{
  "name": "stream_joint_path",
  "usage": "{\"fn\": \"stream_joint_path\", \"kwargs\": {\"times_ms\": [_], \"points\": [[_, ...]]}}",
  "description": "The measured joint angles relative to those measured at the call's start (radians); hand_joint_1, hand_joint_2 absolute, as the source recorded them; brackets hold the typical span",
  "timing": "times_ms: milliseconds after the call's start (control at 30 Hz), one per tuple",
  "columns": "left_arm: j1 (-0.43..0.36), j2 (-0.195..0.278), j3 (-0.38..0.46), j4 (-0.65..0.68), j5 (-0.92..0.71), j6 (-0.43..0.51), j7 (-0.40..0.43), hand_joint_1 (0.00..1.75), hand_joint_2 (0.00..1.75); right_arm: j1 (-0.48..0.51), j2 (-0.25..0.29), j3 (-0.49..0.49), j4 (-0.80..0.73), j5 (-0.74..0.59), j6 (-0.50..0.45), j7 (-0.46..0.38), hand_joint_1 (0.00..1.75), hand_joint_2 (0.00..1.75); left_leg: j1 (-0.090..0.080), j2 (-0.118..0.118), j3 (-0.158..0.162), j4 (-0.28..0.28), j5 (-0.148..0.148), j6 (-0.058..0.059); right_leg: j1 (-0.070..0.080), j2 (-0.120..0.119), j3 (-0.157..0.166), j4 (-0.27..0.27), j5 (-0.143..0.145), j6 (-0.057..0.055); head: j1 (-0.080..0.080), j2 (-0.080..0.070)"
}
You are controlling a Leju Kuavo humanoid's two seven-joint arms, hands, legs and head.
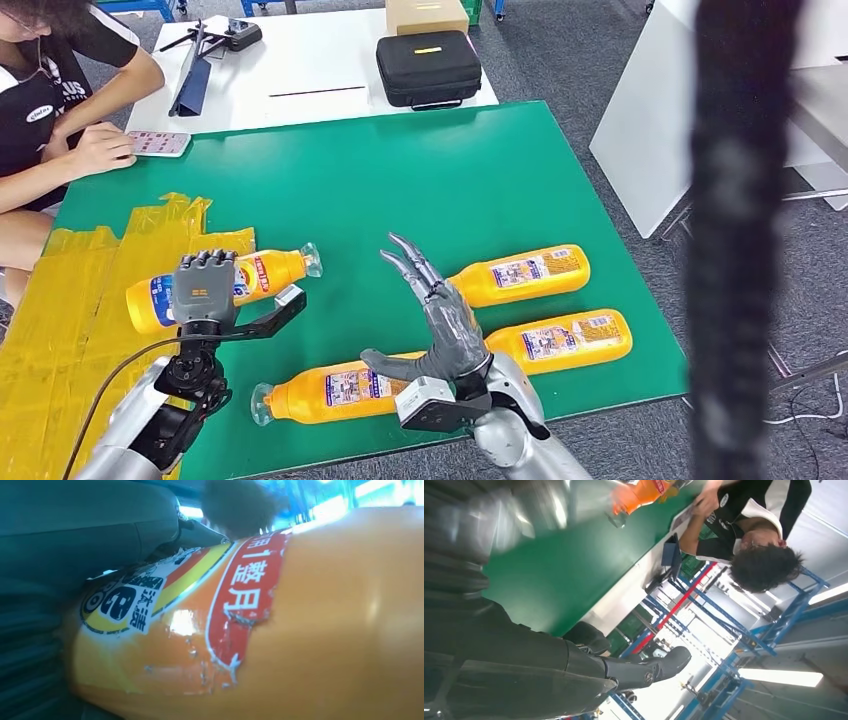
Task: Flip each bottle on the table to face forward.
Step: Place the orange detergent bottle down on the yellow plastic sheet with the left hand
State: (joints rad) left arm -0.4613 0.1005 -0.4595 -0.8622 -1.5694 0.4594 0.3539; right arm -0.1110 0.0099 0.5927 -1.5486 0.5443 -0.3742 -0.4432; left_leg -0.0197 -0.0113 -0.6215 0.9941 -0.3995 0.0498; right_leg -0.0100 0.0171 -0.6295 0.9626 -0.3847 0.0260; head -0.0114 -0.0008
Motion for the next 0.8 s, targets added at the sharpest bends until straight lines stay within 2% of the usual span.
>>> {"fn": "stream_joint_path", "kwargs": {"times_ms": [100, 233, 433, 667, 800], "points": [[-0.001, -0.003, 0.026, 0.032, 0.0, -0.058, 0.003, 1.75, 1.75, 0.001, -0.001, -0.001, 0.001, 0.021, 0.018, 0.01, 0.0, 1.75, 0.0, 0.0, 0.0, 0.0, 0.0, 0.0, 0.0, 0.0, 0.0, 0.0, 0.0, 0.0, 0.0, 0.0], [-0.001, -0.007, 0.057, 0.065, 0.0, -0.076, 0.046, 0.01, 1.75, 0.001, 0.0, -0.004, 0.002, 0.046, 0.037, 0.026, 0.0, 1.75, 0.0, 0.0, 0.0, 0.0, 0.0, 0.0, 0.0, 0.0, 0.0, 0.0, 0.0, 0.0, 0.0, 0.0], [0.001, -0.01, 0.118, 0.066, 0.0, -0.019, 0.17, 0.0, 1.75, 0.002, 0.0, -0.009, 0.003, 0.087, 0.075, 0.065, 0.0, 1.75, 0.0, 0.0, 0.0, 0.0, 0.0, 0.0, 0.0, 0.0, 0.0, 0.0, 0.0, 0.0, 0.0, 0.0], [0.009, -0.012, 0.177, 0.043, -0.001, -0.005, 0.206, 0.0, 1.75, 0.003, 0.002, -0.015, 0.005, 0.103, 0.088, 0.078, 0.0, 1.75, 0.0, 0.0, 0.0, 0.0, 0.0, 0.0, 0.0, 0.0, 0.0, 0.0, 0.0, 0.0, 0.0, 0.0], [0.025, -0.011, 0.196, 0.019, -0.001, 0.03, 0.286, 0.0, 1.75, 0.003, 0.002, -0.015, 0.011, 0.141, 0.114, 0.105, 0.0, 1.75, 0.0, 0.0, 0.0, 0.0, 0.0, 0.0, 0.0, 0.0, 0.0, 0.0, 0.0, 0.0, 0.0, 0.0]]}}
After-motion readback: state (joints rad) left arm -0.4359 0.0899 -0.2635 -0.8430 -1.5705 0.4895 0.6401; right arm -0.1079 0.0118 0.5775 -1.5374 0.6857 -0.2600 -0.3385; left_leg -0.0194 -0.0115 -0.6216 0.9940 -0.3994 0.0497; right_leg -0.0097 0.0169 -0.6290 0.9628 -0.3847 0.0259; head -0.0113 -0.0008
